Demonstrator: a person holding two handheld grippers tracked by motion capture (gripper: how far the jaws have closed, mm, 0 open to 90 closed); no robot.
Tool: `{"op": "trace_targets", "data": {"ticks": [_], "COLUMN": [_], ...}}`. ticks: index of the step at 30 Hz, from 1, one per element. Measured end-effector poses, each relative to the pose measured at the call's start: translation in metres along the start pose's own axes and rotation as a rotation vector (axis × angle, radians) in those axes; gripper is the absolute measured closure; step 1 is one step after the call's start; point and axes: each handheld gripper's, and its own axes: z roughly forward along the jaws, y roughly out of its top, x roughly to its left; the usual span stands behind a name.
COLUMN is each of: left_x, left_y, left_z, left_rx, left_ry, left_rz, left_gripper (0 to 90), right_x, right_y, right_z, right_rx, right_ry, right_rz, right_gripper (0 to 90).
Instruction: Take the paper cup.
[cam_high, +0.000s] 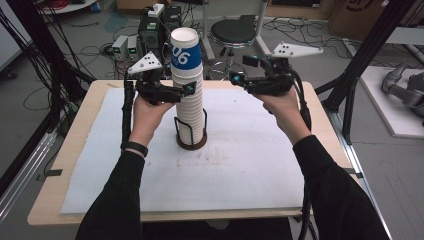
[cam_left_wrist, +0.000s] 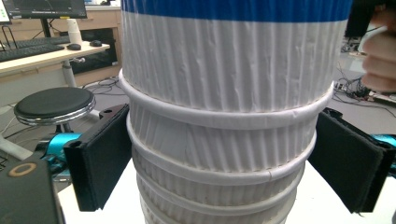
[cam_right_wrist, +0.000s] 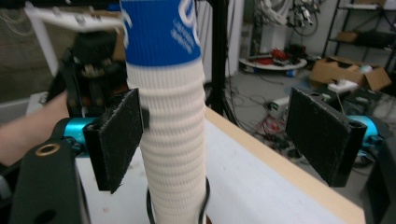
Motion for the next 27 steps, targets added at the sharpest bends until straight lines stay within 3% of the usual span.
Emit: {"op": "trace_targets", "data": {"ticks": [4,14,18,23,27], "left_x": [0.000,0.000,0.000,0.000,-0.001], "left_y": [0.000,0.000,0.000,0.000,0.000], "left_z": [0.000,0.000,0.000,0.000,0.001], "left_rx": [0.001,0.001,0.000,0.000,-0.002], "left_ry": [0.002,0.001,0.001,0.001,0.002], "left_rz": [0.000,0.001,0.002,0.001,0.002], "left_gripper": [11.1,11.2,11.2,11.2,11.2], "right_x": [0.003,0.021,0.024,0.026,0.026], "right_y": [0.019,0.054,0.061,0.068,0.070], "right_z": [0.015,0.054,0.062,0.075,0.085], "right_rx": [-0.017,-0.007,-0.004,0.011,0.014], "right_ry": [0.039,0.079,0.069,0.062,0.067], "right_rz": [0.028,-0.012,-0.018,-0.001,0.049], "right_gripper": [20.1,20.2,20.2,20.2,20.2]}}
